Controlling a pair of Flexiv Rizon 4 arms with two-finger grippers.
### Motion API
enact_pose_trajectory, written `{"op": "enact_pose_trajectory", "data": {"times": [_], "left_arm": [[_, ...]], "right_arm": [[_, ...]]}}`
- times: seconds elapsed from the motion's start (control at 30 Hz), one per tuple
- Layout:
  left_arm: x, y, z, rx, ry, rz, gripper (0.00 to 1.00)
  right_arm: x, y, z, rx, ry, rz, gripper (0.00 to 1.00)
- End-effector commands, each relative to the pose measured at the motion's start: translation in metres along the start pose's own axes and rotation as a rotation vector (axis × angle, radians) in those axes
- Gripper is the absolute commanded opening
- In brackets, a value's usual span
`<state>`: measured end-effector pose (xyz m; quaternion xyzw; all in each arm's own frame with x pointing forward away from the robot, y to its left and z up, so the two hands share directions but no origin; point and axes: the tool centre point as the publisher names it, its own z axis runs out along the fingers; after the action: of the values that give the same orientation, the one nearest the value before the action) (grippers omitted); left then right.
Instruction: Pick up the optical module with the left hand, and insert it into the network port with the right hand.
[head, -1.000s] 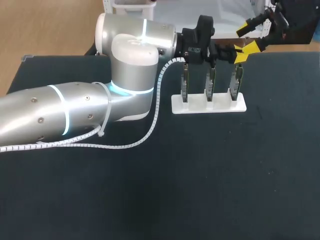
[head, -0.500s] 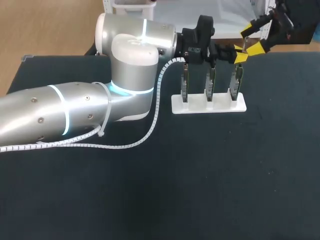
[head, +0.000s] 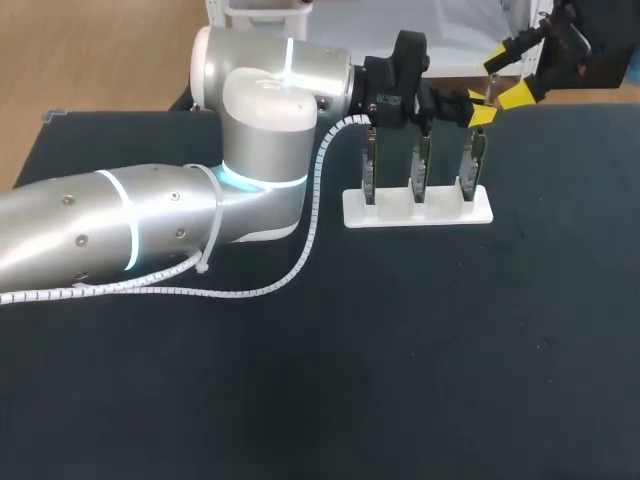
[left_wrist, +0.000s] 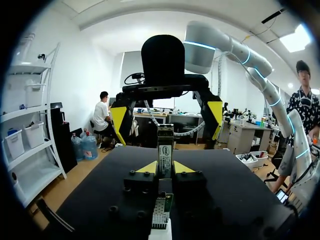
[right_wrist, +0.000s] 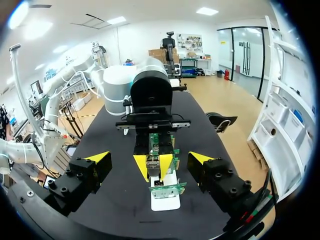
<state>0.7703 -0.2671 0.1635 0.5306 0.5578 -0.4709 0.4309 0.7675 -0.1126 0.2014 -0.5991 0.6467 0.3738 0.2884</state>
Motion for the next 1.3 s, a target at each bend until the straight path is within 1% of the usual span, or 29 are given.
{"op": "enact_pose_trajectory", "data": {"times": [0.03, 0.43, 0.47, 0.5, 0.53, 1.07, 1.1, 1.13, 1.17, 1.2, 1.3], "left_arm": [[0.0003, 0.0021, 0.0010, 0.003, 0.000, 0.000, 0.00], [0.0003, 0.0021, 0.0010, 0.003, 0.000, 0.000, 0.00], [0.0003, 0.0021, 0.0010, 0.003, 0.000, 0.000, 0.00], [0.0003, 0.0021, 0.0010, 0.003, 0.000, 0.000, 0.00], [0.0003, 0.0021, 0.0010, 0.003, 0.000, 0.000, 0.00], [0.0003, 0.0021, 0.0010, 0.003, 0.000, 0.000, 0.00], [0.0003, 0.0021, 0.0010, 0.003, 0.000, 0.000, 0.18], [0.0003, 0.0021, 0.0010, 0.003, 0.000, 0.000, 0.50], [0.0003, 0.0021, 0.0010, 0.003, 0.000, 0.000, 0.96], [0.0003, 0.0021, 0.0010, 0.003, 0.000, 0.000, 1.00], [0.0003, 0.0021, 0.0010, 0.003, 0.000, 0.000, 1.00]], "right_arm": [[0.0000, -0.0032, -0.0002, -0.006, -0.002, -0.002, 1.00], [-0.0018, -0.0013, 0.0029, 0.000, -0.004, -0.007, 1.00], [-0.0021, -0.0015, 0.0032, 0.006, -0.005, -0.009, 0.47], [-0.0022, -0.0017, 0.0035, 0.008, -0.005, -0.009, 0.22], [-0.0024, -0.0020, 0.0038, 0.008, -0.006, -0.011, 0.00], [-0.0047, -0.0031, 0.0074, 0.012, 0.000, -0.013, 0.00], [-0.0052, -0.0035, 0.0075, 0.011, -0.001, -0.014, 0.00], [-0.0054, -0.0037, 0.0076, 0.011, -0.001, -0.014, 0.00], [-0.0055, -0.0039, 0.0078, 0.010, 0.000, -0.015, 0.00], [-0.0057, -0.0040, 0.0080, 0.010, 0.000, -0.015, 0.00], [-0.0068, -0.0043, 0.0091, 0.007, -0.001, -0.017, 0.00]]}}
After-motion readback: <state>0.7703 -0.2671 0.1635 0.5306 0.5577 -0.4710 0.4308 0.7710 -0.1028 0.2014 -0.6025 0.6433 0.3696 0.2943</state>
